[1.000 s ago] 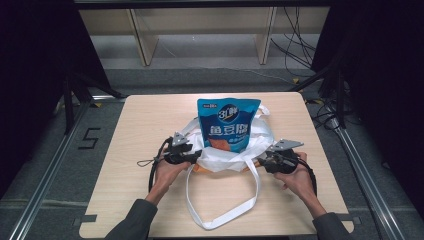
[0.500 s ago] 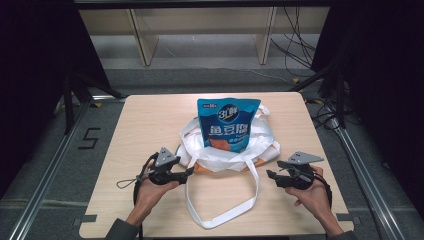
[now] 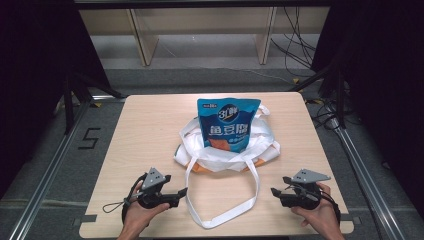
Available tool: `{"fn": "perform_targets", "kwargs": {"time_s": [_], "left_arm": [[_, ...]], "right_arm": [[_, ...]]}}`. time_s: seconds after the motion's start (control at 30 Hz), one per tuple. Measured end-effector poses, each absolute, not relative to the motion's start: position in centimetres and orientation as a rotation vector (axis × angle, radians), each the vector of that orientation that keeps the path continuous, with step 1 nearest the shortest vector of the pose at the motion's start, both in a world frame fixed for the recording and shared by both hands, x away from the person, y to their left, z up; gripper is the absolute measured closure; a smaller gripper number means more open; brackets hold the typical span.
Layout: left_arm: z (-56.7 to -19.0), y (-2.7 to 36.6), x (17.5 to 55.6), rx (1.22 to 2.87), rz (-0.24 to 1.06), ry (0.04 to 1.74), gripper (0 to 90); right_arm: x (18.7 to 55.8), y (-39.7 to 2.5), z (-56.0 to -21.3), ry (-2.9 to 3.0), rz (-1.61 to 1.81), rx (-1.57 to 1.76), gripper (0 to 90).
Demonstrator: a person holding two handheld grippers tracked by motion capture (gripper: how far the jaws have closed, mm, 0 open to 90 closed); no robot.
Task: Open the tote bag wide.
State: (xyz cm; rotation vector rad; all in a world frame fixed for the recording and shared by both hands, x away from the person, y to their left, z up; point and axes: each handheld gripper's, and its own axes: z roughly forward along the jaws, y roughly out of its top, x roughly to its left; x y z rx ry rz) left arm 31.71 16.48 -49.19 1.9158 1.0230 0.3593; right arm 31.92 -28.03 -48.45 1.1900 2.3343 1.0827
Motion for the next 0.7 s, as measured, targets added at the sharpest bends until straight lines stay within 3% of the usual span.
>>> {"fn": "perform_targets", "kwargs": {"time_s": [0.33,0.7], "left_arm": [[-50.4,15.4,30.6,2.027,0.348,0.931,18.1],[-50.3,15.5,30.8,1.997,0.358,0.964,17.6]], "right_arm": [[30.3,-28.2,-49.4,2.418,1.045,1.141,34.6],[30.1,-28.0,-49.4,2.389,1.028,1.185,34.1]]}}
